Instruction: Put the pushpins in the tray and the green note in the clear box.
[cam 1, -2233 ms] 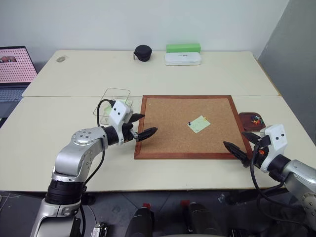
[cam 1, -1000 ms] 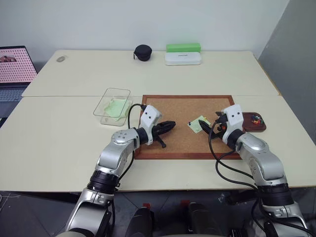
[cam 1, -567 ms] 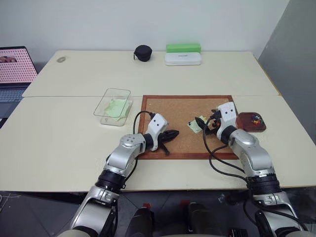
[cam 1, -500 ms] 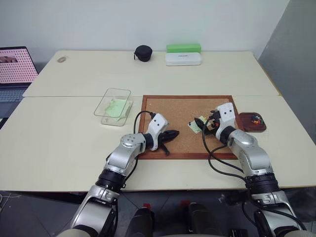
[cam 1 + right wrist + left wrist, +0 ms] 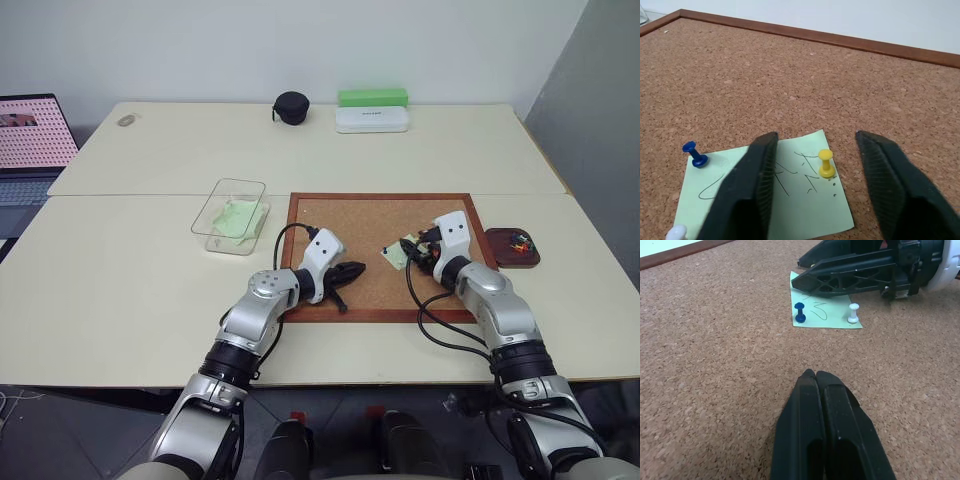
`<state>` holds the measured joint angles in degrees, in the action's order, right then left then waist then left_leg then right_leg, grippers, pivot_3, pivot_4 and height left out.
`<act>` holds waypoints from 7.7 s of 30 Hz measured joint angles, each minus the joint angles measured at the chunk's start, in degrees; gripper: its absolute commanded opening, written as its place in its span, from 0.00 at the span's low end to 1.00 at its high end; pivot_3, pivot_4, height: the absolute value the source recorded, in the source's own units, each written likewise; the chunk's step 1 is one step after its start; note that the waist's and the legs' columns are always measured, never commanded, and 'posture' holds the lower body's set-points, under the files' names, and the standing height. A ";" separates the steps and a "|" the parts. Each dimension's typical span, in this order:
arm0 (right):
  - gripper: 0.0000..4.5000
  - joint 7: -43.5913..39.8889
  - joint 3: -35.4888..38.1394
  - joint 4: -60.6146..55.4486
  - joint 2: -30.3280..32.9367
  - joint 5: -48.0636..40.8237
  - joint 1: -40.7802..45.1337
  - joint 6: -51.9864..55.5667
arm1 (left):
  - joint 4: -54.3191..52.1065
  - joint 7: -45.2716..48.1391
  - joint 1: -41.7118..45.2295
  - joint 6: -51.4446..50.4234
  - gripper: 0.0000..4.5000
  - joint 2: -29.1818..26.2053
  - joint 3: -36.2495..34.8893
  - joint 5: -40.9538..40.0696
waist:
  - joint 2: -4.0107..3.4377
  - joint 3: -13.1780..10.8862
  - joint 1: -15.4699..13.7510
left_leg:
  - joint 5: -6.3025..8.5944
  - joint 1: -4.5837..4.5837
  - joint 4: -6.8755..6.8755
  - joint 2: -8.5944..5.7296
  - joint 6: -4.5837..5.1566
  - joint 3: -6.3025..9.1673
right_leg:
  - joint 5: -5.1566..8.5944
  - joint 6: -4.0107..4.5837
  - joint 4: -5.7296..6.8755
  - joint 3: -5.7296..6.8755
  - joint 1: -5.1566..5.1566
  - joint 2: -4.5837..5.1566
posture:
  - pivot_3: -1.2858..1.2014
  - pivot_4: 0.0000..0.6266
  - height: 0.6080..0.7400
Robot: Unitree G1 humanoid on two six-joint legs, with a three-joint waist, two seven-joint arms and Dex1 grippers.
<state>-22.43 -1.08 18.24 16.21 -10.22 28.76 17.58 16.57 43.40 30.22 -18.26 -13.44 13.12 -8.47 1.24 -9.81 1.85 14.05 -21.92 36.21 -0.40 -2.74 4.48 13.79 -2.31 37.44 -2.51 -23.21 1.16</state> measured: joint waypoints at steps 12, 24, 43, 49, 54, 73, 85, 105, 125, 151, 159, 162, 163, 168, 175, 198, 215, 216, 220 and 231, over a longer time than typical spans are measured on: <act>0.02 0.01 0.22 0.65 0.03 0.61 0.03 -1.50 | -0.53 -0.50 -0.03 -2.55 0.00 0.66 -1.16 -0.33 | 0.00 0.00 0.01 | 0.00 0.05 0.02 -0.01 0.00 -0.01 | 0.00 0.00 0.11 -0.02 0.00 0.00 | 0.52 0.24 1.00; 0.02 -0.09 1.51 -0.70 -1.11 0.38 -1.35 -3.40 | -1.29 -0.67 0.07 -5.28 0.00 0.73 -1.18 -0.28 | 0.00 0.00 0.02 | 0.00 0.06 0.04 -0.01 0.00 0.00 | 0.01 0.00 0.20 -0.02 -0.02 0.00 | 0.52 0.24 1.00; 0.02 5.10 4.03 -9.08 -0.07 1.24 -3.37 -4.41 | -2.55 -1.29 0.23 -7.59 0.00 0.70 -0.92 -0.19 | -0.04 0.04 0.00 | 0.00 0.09 0.04 -0.02 0.00 -0.01 | 0.08 -0.11 0.22 -0.03 -0.01 0.01 | 0.52 0.24 1.00; 0.02 14.46 5.45 -3.91 9.35 12.93 -3.62 -5.60 | -2.86 -1.22 0.12 -7.86 0.00 0.40 -0.74 -0.17 | -0.05 0.05 0.11 | 0.00 0.13 0.01 -0.02 0.00 -0.07 | 0.12 -0.16 0.22 -0.08 -0.01 0.00 | 0.52 0.24 1.00; 0.02 15.86 4.22 0.71 13.48 18.02 -3.60 -6.68 | -2.92 -0.66 0.30 -8.02 0.00 0.03 -0.43 -0.11 | -0.09 0.07 0.20 | 0.00 0.12 0.01 -0.03 0.00 -0.09 | 0.17 -0.24 0.21 -0.12 -0.01 0.00 | 0.52 0.24 1.00; 0.57 12.09 4.30 4.53 14.13 17.35 -3.56 -7.18 | -2.97 -0.10 0.50 -7.92 0.00 -0.51 0.00 0.04 | -0.10 0.07 0.19 | 0.00 0.13 0.00 -0.01 0.00 -0.09 | 0.16 -0.23 0.21 -0.12 -0.01 0.00 | 0.52 0.24 1.00; 0.85 10.00 7.36 1.05 11.95 12.98 -4.32 -7.91 | -2.88 0.00 0.53 -7.76 0.00 -0.68 0.05 0.04 | -0.10 0.08 0.25 | 0.00 0.13 0.00 0.00 0.00 -0.08 | 0.17 -0.24 0.21 -0.12 -0.01 -0.02 | 0.52 0.24 1.00; 0.85 -10.11 -2.70 -19.03 3.12 -6.14 -11.45 5.67 | -1.12 1.02 1.94 -7.67 0.00 -0.78 0.21 0.07 | -0.10 0.08 0.05 | 0.00 0.13 0.02 -0.01 0.00 -0.01 | 0.19 -0.28 0.20 -0.02 0.02 -0.01 | 0.52 0.24 1.00; 0.16 -11.84 -4.38 -11.20 2.73 -2.30 -9.08 -0.71 | -2.65 1.04 1.13 -7.61 0.00 -1.55 0.91 0.11 | -0.10 0.08 0.14 | 0.00 0.13 0.02 0.01 0.00 -0.01 | 0.19 -0.27 0.20 -0.02 0.01 -0.02 | 0.52 0.24 1.00; 0.01 -10.74 -0.70 -18.58 2.70 -5.12 -8.61 2.28 | -3.15 1.04 0.81 -7.65 0.00 -1.60 1.18 0.11 | -0.10 0.08 0.06 | 0.00 0.10 0.02 0.00 0.00 0.00 | 0.19 -0.28 0.19 -0.02 0.00 -0.02 | 0.52 0.24 1.00; 0.01 -7.61 -0.28 -18.57 3.89 -2.23 -8.60 1.23 | -3.09 1.07 0.89 -7.70 0.00 -1.57 1.20 0.10 | -0.10 0.08 0.02 | 0.00 0.10 0.02 -0.01 0.00 -0.01 | 0.19 -0.28 0.19 -0.02 -0.01 -0.01 | 0.52 0.24 1.00; 0.01 -4.84 -1.38 -18.30 11.16 6.97 -9.56 -4.06 | -3.15 1.12 0.88 -7.69 0.00 -1.54 1.25 0.10 | -0.10 0.08 -0.01 | 0.00 0.09 0.00 -0.02 0.00 -0.02 | 0.19 -0.28 0.15 -0.02 -0.01 0.01 | 0.52 0.24 1.00; 0.01 -4.50 -1.41 -18.14 12.06 8.00 -9.79 -4.68 | -3.16 1.14 0.86 -7.69 0.00 -1.55 1.25 0.10 | -0.10 0.08 -0.01 | 0.00 0.09 0.00 -0.02 0.00 -0.02 | 0.19 -0.28 0.14 -0.01 -0.01 0.00 | 0.52 0.24 1.00; 0.01 1.45 -0.48 -13.54 19.97 18.45 -11.43 -10.76 | -3.13 1.14 0.84 -7.67 0.00 -1.81 1.22 0.11 | -0.10 0.08 0.09 | 0.00 0.13 -0.01 -0.01 0.00 -0.08 | 0.19 -0.28 0.15 -0.08 0.00 -0.01 | 0.52 0.24 1.00; 0.01 2.90 2.13 -7.29 20.14 18.19 -11.06 -10.82 | -2.71 1.34 1.01 -7.45 0.00 -1.72 1.25 0.11 | -0.10 0.08 0.06 | 0.00 0.13 0.00 -0.01 0.00 -0.08 | 0.19 -0.28 0.15 -0.10 0.01 -0.01 | 0.52 0.24 1.00; 0.79 6.47 4.26 1.45 19.27 17.99 -6.83 -9.57 | -1.61 1.72 1.56 -6.81 0.00 -1.69 1.22 0.12 | -0.11 0.09 0.03 | 0.00 0.12 0.00 -0.02 0.00 -0.08 | 0.19 -0.27 0.15 -0.11 0.02 0.00 | 0.52 0.24 1.00; 0.98 -1.18 7.71 -10.92 10.55 3.01 -8.19 -4.98 | -1.36 1.79 1.60 -6.48 0.00 -1.71 1.21 0.12 | -0.12 0.09 0.05 | 0.00 0.12 0.02 -0.01 0.00 -0.03 | 0.19 -0.28 0.20 -0.08 0.03 -0.02 | 0.52 0.24 1.00; 0.98 -2.71 7.38 -13.43 8.93 0.35 -8.73 -2.86 | -1.29 1.80 1.63 -6.48 0.00 -1.58 1.21 0.12 | -0.12 0.09 0.01 | 0.00 0.12 0.03 -0.01 0.00 -0.03 | 0.19 -0.28 0.19 -0.07 0.04 -0.01 | 0.52 0.24 1.00; 0.98 -6.41 3.72 -19.31 5.32 -4.80 -9.91 3.17 | -1.19 1.78 1.69 -6.49 0.00 -1.50 1.21 0.11 | -0.12 0.09 0.01 | 0.00 0.12 0.03 -0.02 0.00 -0.02 | 0.19 -0.28 0.19 -0.06 0.03 0.01 | 0.52 0.24 1.00; 0.98 -6.07 -3.62 -13.02 1.06 0.05 -5.23 2.99 | -1.16 1.85 1.73 -6.49 0.00 -1.59 1.19 0.11 | -0.13 0.10 0.02 | 0.00 0.13 0.03 -0.01 0.00 -0.01 | 0.19 -0.27 0.19 -0.03 0.03 -0.01 | 0.52 0.24 1.00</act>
<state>-28.49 -4.69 5.22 17.27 -10.17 23.53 20.58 15.42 45.25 31.95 -24.75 -15.03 14.31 -8.36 1.11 -9.72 1.87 14.05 -21.79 36.24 -0.41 -2.74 4.47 13.98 -2.59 37.63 -2.54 -23.18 1.15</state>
